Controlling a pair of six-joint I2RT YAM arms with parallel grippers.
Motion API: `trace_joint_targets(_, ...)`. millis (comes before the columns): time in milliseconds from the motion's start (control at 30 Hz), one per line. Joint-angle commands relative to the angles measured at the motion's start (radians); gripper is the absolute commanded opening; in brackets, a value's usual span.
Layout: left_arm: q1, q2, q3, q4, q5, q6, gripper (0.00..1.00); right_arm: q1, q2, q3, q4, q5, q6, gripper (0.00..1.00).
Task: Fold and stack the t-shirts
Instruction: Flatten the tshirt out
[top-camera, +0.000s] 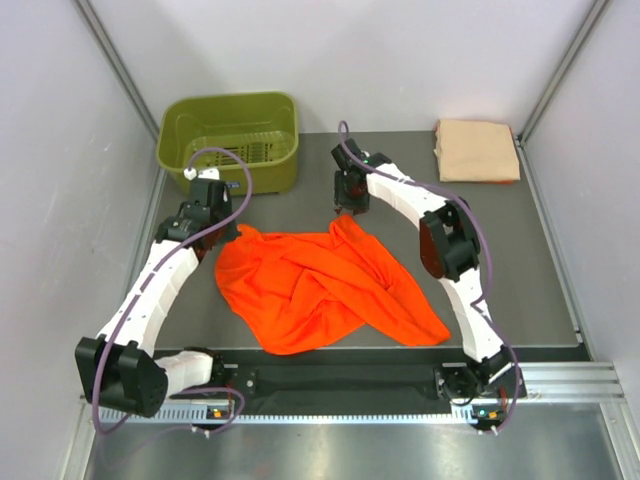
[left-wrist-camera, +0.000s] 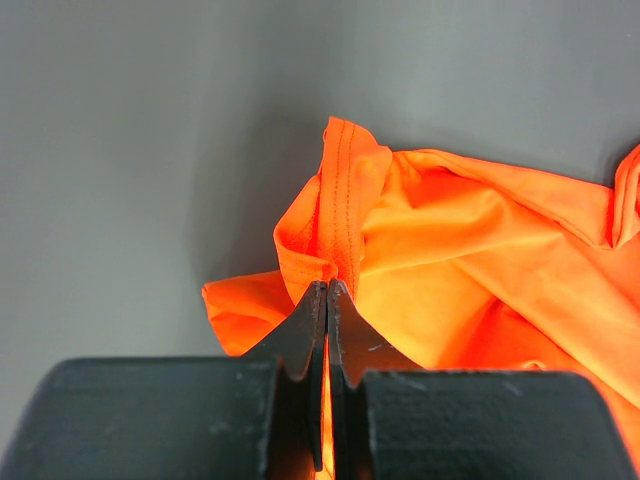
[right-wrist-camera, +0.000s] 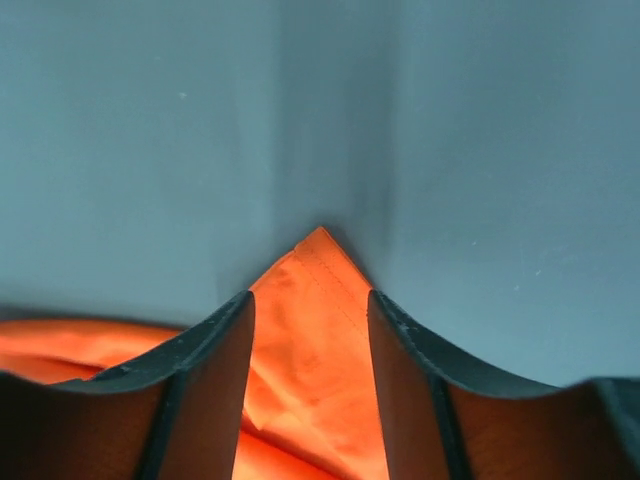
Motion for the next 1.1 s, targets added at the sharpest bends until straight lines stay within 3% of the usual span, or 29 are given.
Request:
trace_joint_targets(0, -0.001, -0.038, -0.009, 0.018, -0.004, -0.003, 0.00, 0.041, 0.030, 0.079, -0.052, 0.115, 0.034, 0.47)
trace_joint_targets(333, -0.002, -0.055, -0.020, 0.015, -0.002, 0.004, 0.00, 0.055, 0.106, 0.119, -0.066, 0.186, 0.034, 0.40)
trace_joint_targets(533, 0.001, -0.075, -0.026, 0.012, -0.019, 0.010, 0.00, 0.053, 0.104, 0.119, -0.063, 0.215, 0.011, 0.24)
trace_joint_targets(700, -0.001, -0.073, -0.005, 0.006, -0.045, 0.009, 0.00, 0.020, 0.072, 0.161, -0.044, 0.216, -0.021, 0.00)
trace_joint_targets(833, 0.001, -0.072, 0.067, -0.013, -0.102, 0.009, 0.00, -0.014, -0.044, 0.155, -0.040, 0.210, -0.047, 0.00)
trace_joint_targets(1067, 0.002, -0.064, 0.228, -0.026, -0.156, 0.017, 0.00, -0.092, -0.385, -0.067, 0.093, 0.230, -0.133, 0.00)
